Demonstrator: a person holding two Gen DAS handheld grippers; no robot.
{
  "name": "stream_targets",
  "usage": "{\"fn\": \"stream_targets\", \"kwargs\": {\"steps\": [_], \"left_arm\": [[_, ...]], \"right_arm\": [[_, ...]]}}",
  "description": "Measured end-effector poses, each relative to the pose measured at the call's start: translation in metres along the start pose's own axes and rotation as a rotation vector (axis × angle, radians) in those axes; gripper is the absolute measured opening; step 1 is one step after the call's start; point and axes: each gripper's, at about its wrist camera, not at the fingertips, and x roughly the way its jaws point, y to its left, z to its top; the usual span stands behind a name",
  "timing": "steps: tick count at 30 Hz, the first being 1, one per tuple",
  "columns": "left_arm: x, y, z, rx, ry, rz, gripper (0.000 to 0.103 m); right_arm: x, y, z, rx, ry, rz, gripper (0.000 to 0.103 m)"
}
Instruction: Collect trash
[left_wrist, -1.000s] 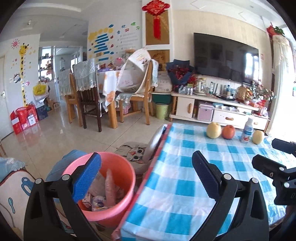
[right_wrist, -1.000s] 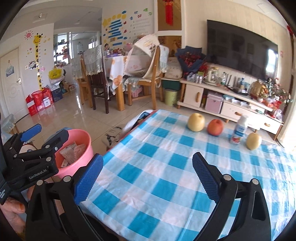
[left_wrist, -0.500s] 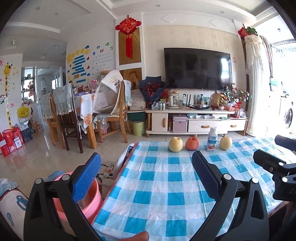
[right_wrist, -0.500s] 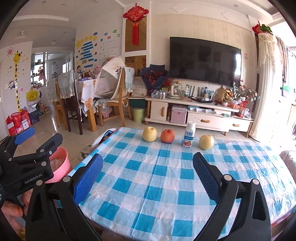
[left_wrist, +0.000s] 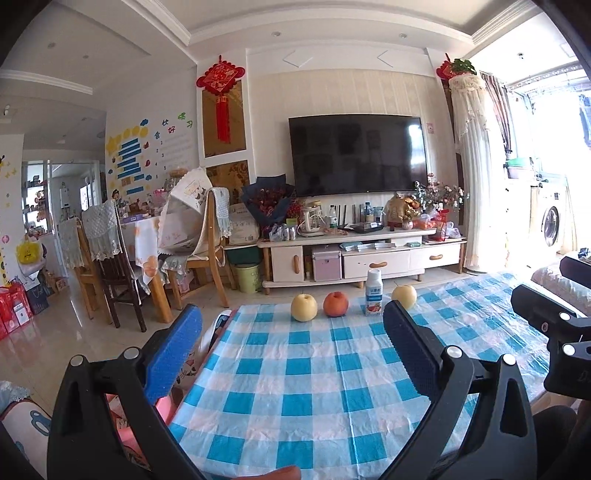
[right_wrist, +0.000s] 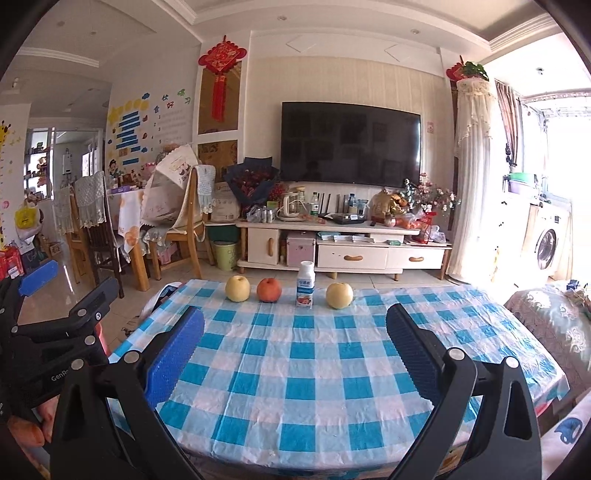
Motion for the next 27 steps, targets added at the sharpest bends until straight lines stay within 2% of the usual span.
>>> {"fn": "stream_targets", "kwargs": {"steps": [11, 27], "left_arm": [[-0.033, -0.025, 0.009, 0.026, -0.051, -0.036, 0.099], [-0.058, -0.023, 0.017, 0.003, -0.088, -0.063, 0.099]], "right_arm": [[-0.038, -0.016, 0.002, 0.017, -0.054, -0.058, 0.098], [-0.069, -0.023, 0.005, 0.022, -0.124, -0.112, 0.098]]}}
